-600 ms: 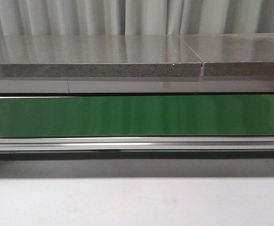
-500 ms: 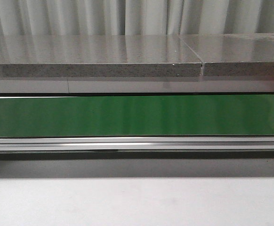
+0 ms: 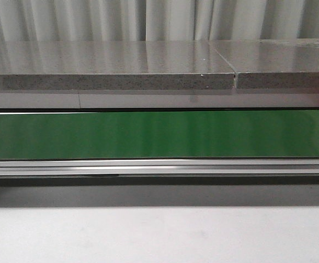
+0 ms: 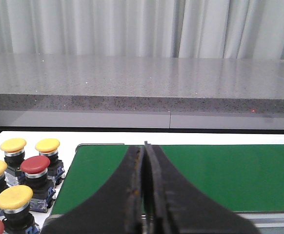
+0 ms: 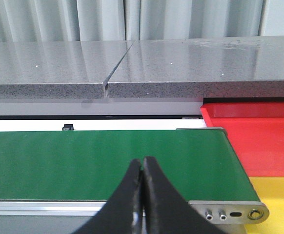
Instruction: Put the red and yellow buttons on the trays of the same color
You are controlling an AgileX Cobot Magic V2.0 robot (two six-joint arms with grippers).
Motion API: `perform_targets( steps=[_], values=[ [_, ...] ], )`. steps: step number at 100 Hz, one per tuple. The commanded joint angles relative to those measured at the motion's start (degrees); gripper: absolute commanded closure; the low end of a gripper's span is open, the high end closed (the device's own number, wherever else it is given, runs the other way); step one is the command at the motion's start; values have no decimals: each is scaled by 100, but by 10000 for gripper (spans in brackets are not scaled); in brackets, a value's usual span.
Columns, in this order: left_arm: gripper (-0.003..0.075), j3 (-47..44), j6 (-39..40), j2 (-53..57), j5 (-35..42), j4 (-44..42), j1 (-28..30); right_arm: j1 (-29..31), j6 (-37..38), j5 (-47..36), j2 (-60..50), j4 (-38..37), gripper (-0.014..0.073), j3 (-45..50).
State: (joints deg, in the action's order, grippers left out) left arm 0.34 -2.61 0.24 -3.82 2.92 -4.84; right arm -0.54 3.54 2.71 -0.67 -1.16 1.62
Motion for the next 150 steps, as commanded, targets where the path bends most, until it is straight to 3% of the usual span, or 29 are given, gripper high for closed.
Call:
perform_targets(
  steps=[1,16,37,59,76,92,103,115,122,127,150],
  values=[
    [741,-283,59,234,470,1,-37,-8,-42,-448,-55,-53,710,-93],
    [741,-51,59,234,207,-20,-16,-8,-42,-448,-55,-53,710,-93],
    [741,1081,59,-101,-746,-224,-4,-8,-42,-448,-55,-53,710,-93],
    [741,2346,59,-1236,-2456,-548,-4,-8,-42,-448,-55,-53,710,-93],
    [741,2912,82,-2081,-2835,-498,-4,-8,-42,-448,-55,-53,710,-93],
    [731,3274,639,-2701,-2872,-471,-4,-8,-42,-448,-55,-53,710,-93],
    [604,3464,662,-3119,-2824,-471,-4,-8,-42,-448,-55,-53,710,-93],
    [291,3681,690,-3547,-2769,-471,-4,-8,-42,-448,-55,-53,710,-93],
    [167,3795,808,-3740,-2759,-484,-4,-8,-42,-448,-55,-53,710,-93],
    [138,3890,877,-3889,-2746,-531,-4,-8,-42,-448,-55,-53,710,-93],
    [146,4537,1838,-4685,-2823,-1066,289,-8,-42,-448,-55,-53,710,-93]
  ],
)
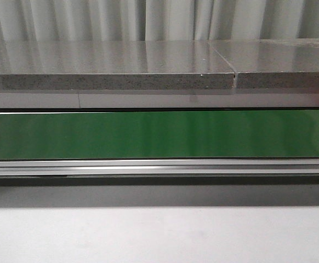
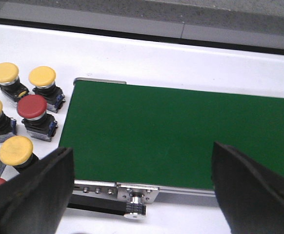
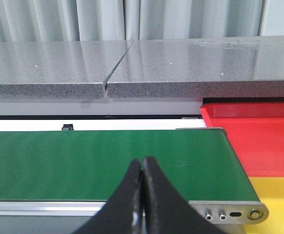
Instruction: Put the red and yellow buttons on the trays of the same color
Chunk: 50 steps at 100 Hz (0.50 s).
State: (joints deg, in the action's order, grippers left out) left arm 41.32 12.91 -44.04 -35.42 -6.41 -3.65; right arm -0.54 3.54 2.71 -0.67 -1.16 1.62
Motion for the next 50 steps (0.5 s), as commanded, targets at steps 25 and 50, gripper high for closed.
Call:
perform_targets(
  steps=[25,50],
  values=[
    [146,1434,285,-1464,-358,146,886,-8,-42,-448,-55,-53,710,-93],
    [174,2208,95,-2680,-965,988,1563,-8,-42,-448,-55,-53,710,-93]
  ],
)
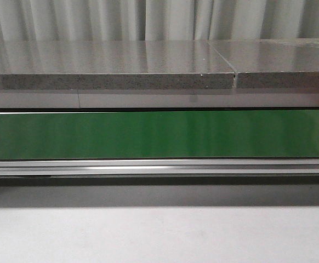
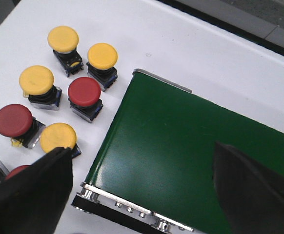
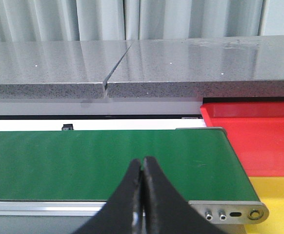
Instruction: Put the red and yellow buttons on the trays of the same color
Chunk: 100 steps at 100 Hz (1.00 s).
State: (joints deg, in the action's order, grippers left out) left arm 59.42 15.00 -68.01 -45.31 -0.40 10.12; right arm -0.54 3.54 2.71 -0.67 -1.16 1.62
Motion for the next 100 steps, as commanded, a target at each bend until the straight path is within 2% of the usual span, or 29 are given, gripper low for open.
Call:
perform_targets(
  steps=[1,30,46,80,100],
  values=[
    [176,454,-128,-366,-35,413,225,-8,-42,-448,-55,-53,710,-93],
    [229,1526,-140,-1821,-998,638,913,-8,-42,-448,-55,-53,710,-93],
    [229,2010,-56,-2470,-1419,707,1179,-8,-42,-448,-55,-53,710,-93],
    [229,2892,-56,-3451,-1707,961,1214,-8,-42,-448,-55,-53,710,-93],
    [229,2971,-56,-3697,-1810,961,1214,-8,-42,-448,-55,-53,710,-93]
  ],
)
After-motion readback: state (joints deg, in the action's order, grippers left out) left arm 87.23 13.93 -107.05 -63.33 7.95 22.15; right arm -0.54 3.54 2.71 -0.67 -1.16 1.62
